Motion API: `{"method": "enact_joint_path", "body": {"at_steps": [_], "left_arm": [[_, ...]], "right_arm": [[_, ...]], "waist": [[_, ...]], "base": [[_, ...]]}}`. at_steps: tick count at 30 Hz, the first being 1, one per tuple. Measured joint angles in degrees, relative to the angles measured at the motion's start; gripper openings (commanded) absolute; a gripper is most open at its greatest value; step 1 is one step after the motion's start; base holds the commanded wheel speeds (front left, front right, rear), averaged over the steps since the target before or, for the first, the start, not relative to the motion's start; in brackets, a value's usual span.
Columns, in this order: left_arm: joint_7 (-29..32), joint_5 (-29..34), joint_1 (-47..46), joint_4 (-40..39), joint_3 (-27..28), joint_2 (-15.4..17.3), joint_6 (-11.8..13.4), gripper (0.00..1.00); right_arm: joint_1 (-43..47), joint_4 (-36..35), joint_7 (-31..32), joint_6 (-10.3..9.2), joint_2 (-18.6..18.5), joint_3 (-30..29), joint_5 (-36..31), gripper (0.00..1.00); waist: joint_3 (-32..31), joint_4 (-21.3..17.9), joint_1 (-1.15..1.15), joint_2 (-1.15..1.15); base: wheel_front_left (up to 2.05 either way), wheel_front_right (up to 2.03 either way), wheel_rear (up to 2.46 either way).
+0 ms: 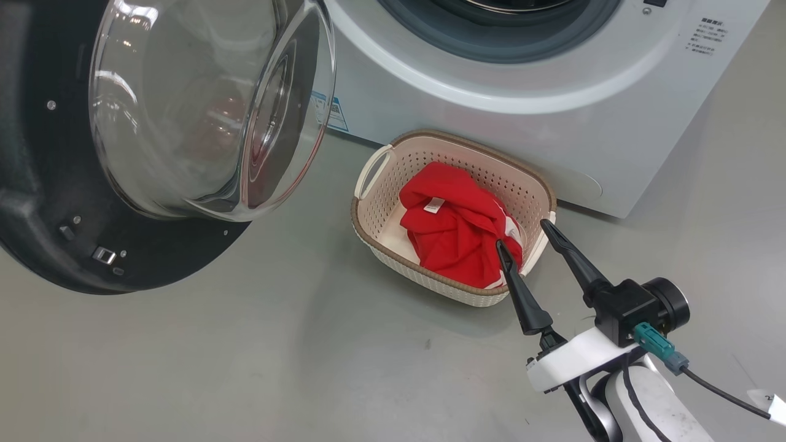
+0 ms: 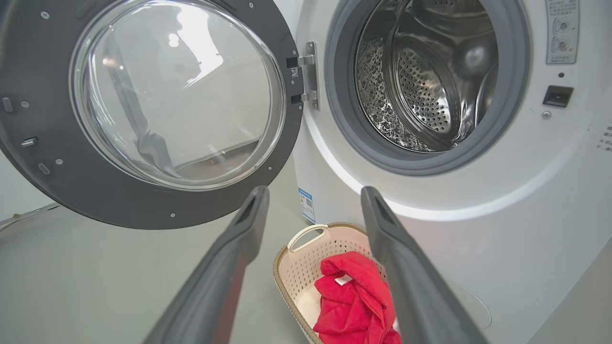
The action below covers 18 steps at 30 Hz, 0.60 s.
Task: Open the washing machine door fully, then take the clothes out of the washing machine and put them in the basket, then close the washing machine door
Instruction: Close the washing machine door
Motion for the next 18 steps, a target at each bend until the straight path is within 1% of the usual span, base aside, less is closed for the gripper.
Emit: {"method": "enact_joint_path", "body": {"at_steps": [5,8,10,12,15,18], "left_arm": [[0.0,-2.54,-1.64,-0.07,0.21,0.04,0.0,0.0],[0.22,-2.78,-2.05,0.12,-0.13,0.55,0.0,0.0],[1.71,-4.92,-2.75,0.73,0.15,0.4,0.0,0.0],[4.26,-10.45,-4.35,1.55,1.62,-1.22,0.0,0.0],[8.62,-19.12,-6.92,2.69,3.44,-4.85,0.0,0.0],[12.66,-26.82,-9.42,3.02,6.22,-7.06,0.0,0.0]], "right_arm": [[0.0,0.11,-0.42,0.0,0.08,0.01,0.01,1.0],[0.0,0.14,-0.42,0.0,0.11,0.18,0.01,1.0],[-0.01,0.14,-0.42,0.0,0.13,0.27,0.01,1.0],[-0.01,0.15,-0.43,0.0,0.14,0.29,0.01,1.0],[-0.01,0.18,-0.43,0.0,0.14,0.41,0.01,1.0],[-0.01,0.24,-0.43,0.0,0.16,0.54,0.01,1.0]], "waist": [[0.08,-0.13,0.0,0.0],[0.17,-0.2,0.0,0.0],[0.23,-0.25,0.0,0.0],[0.3,-0.28,0.0,0.0],[0.39,-0.37,0.0,0.0],[0.47,-0.48,0.0,0.0]], "base": [[0.0,0.0,0.0],[0.0,0.0,0.0],[0.0,0.0,0.0],[0.0,0.0,0.0],[0.0,0.0,0.0],[0.0,0.0,0.0]]}}
